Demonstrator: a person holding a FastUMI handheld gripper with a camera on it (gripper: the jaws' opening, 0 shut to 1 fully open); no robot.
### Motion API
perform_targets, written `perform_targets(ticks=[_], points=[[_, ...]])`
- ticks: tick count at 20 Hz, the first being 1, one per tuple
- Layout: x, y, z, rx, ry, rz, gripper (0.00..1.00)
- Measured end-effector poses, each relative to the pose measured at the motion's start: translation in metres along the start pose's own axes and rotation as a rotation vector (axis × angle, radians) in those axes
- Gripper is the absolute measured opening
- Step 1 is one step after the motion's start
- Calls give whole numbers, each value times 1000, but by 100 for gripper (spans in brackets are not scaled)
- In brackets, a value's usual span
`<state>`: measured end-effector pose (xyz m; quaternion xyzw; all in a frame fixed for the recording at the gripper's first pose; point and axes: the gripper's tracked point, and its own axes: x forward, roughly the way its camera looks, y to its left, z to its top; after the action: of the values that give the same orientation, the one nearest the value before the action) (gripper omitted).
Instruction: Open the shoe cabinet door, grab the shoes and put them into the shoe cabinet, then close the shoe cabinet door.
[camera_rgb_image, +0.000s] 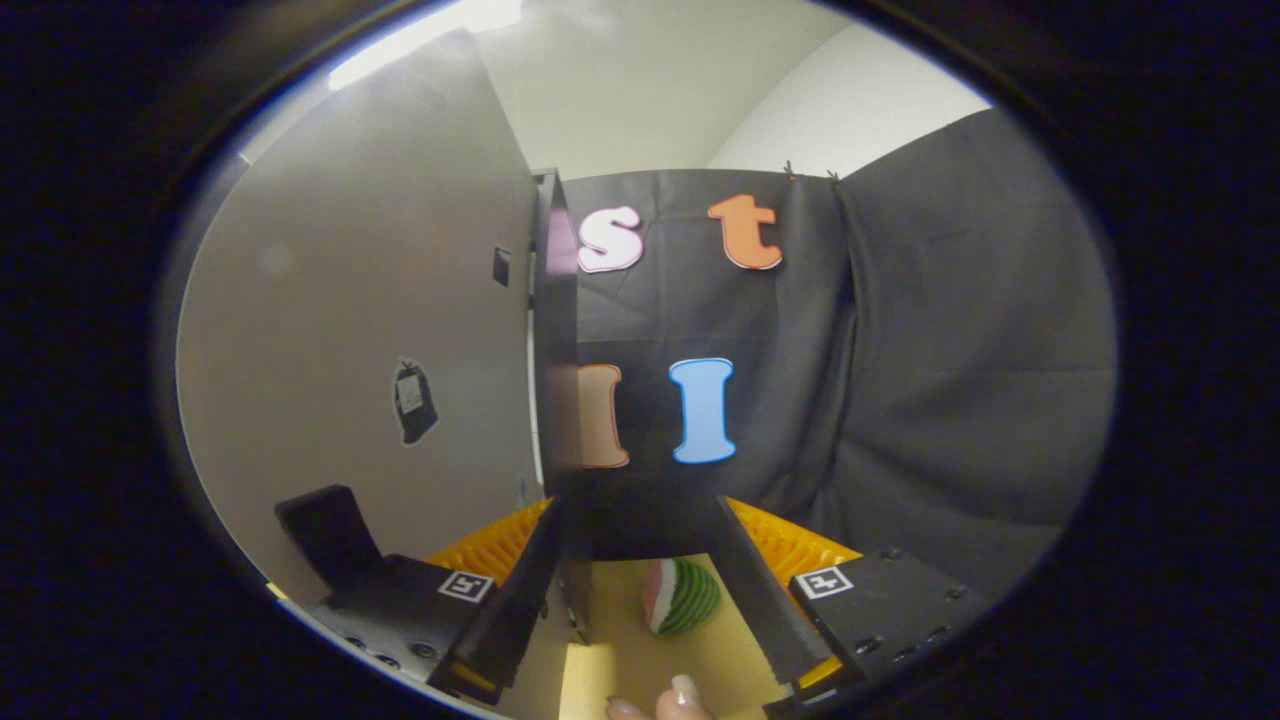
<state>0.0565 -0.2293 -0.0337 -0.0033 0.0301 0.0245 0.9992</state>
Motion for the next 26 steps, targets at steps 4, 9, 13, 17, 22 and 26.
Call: perform_targets(ticks=[4,9,13,17,22,26], points=[[-12,35,-1,-4,-5,-9,93],[-27,74,2,6,-32,-71,93],[-28,111,4,28,-57,-81,93],[-18,154,1,29,-72,-46,93],[15,218,-10,25,-61,53,94],[46,265,-29,-7,-28,114,94]])
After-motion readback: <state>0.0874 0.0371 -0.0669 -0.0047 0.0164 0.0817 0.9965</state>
